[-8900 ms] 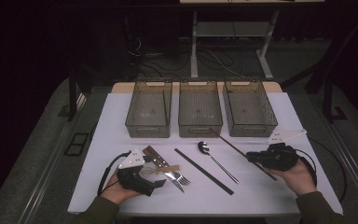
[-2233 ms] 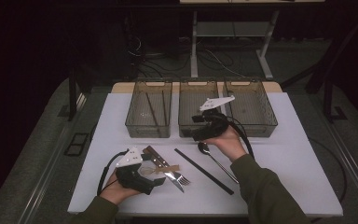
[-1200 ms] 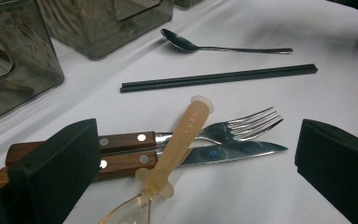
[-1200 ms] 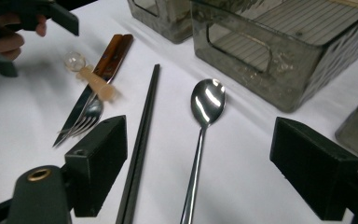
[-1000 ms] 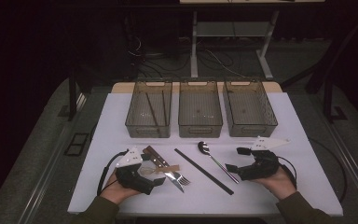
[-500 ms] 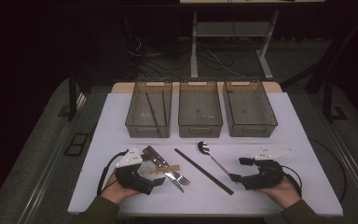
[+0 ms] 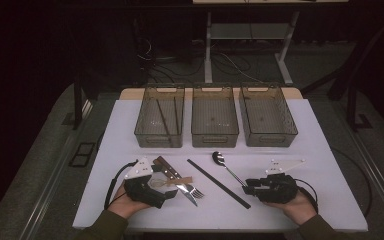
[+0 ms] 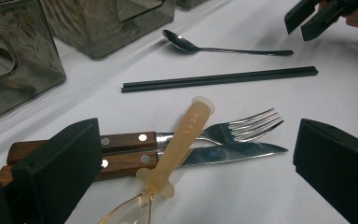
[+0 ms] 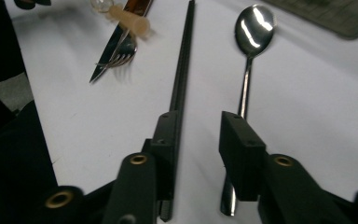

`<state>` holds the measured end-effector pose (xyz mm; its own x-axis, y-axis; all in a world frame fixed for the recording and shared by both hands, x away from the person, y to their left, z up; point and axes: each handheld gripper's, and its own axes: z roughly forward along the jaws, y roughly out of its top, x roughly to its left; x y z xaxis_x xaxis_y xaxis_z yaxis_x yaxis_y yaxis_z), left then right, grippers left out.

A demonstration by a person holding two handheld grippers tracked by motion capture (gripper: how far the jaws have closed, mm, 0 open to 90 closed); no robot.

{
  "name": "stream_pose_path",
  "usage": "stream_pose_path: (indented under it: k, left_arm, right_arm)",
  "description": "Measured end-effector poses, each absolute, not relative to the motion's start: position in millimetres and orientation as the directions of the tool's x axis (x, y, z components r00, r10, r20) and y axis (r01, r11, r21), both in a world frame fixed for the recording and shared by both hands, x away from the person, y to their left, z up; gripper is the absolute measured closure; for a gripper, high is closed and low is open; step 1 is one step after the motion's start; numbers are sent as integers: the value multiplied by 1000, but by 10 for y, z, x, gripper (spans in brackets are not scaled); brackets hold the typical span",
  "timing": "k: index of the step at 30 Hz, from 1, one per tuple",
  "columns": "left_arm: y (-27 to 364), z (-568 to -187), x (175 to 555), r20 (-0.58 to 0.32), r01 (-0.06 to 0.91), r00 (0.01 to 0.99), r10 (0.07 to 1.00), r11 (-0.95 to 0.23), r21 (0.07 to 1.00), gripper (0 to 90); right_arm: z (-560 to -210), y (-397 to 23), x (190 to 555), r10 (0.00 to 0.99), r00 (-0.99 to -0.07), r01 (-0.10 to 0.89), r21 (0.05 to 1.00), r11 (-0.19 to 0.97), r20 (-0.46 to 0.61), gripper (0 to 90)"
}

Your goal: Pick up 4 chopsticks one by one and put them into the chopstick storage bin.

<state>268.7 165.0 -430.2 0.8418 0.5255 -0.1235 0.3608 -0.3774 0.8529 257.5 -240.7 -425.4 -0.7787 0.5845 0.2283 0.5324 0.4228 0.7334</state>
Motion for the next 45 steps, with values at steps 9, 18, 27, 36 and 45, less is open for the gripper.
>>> stream_pose_path:
  k: [9, 18, 27, 36, 45]
  left_arm:
    - [1651, -4300, 2682, -124, 359, 842, 525, -375, 855, 5]
    - [1654, -4298, 2685, -123, 358, 842, 525, -374, 855, 5]
    - [1652, -4300, 2686, -123, 359, 842, 525, -375, 855, 5]
    - [1653, -4299, 2685, -125, 360, 842, 525, -373, 855, 5]
    - [1656, -4299, 2685, -123, 358, 840, 528, -370, 857, 5]
  right_arm:
    - [-4321, -2293, 2554, 554, -801, 531, 697, 482, 227, 792]
    - [-4389, -2188, 2549, 536, -816, 524, 669, 528, 216, 815]
    - [-4415, -2175, 2551, 539, -816, 525, 655, 543, 207, 815]
    - [-4438, -2167, 2559, 542, -817, 526, 638, 562, 195, 825]
    - [-4443, -2164, 2562, 555, -817, 515, 630, 581, 156, 832]
